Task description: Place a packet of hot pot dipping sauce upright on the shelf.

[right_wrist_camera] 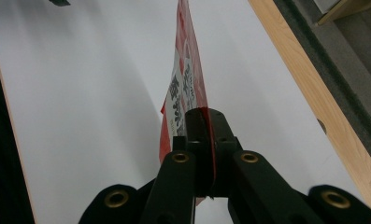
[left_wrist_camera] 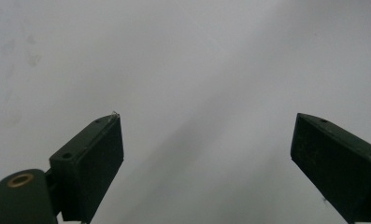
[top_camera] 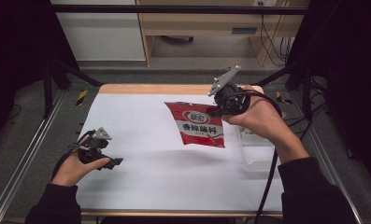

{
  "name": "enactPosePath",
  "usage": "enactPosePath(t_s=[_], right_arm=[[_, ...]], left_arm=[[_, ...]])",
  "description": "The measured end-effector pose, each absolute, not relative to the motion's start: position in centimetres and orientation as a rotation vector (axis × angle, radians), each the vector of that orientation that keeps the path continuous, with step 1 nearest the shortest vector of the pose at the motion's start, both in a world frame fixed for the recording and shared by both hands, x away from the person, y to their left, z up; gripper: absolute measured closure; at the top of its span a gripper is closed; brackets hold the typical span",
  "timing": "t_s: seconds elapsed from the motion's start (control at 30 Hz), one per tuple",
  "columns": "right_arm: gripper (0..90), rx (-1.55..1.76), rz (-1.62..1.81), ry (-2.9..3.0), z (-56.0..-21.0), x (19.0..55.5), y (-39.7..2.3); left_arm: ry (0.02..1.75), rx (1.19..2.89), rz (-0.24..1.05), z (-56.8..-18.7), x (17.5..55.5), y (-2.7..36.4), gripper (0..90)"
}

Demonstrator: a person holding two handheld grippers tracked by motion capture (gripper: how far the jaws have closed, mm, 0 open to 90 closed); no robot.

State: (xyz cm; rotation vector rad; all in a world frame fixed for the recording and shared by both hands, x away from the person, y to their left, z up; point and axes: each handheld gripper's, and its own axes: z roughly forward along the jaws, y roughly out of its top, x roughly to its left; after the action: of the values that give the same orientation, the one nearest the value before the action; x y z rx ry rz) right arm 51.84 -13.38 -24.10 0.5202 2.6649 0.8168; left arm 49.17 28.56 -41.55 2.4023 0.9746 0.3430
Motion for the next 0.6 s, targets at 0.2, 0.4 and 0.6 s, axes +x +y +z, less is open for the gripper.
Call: enactPosePath(t_s=[0.2,0.4,0.6], right_arm=[[90.0,0.534,0.817,2.654,-23.5,51.8,-13.8],[90.0,0.567,0.828,2.641,-23.0,51.3,-14.8],[90.0,0.584,0.833,2.625,-22.5,51.0,-15.6]], left_arm=[[0.978,2.396,0.351,-41.6,49.1,28.6,9.6],[0.977,2.397,0.348,-41.6,49.1,28.6,9.5],[0.976,2.399,0.349,-41.6,49.1,28.5,9.4]])
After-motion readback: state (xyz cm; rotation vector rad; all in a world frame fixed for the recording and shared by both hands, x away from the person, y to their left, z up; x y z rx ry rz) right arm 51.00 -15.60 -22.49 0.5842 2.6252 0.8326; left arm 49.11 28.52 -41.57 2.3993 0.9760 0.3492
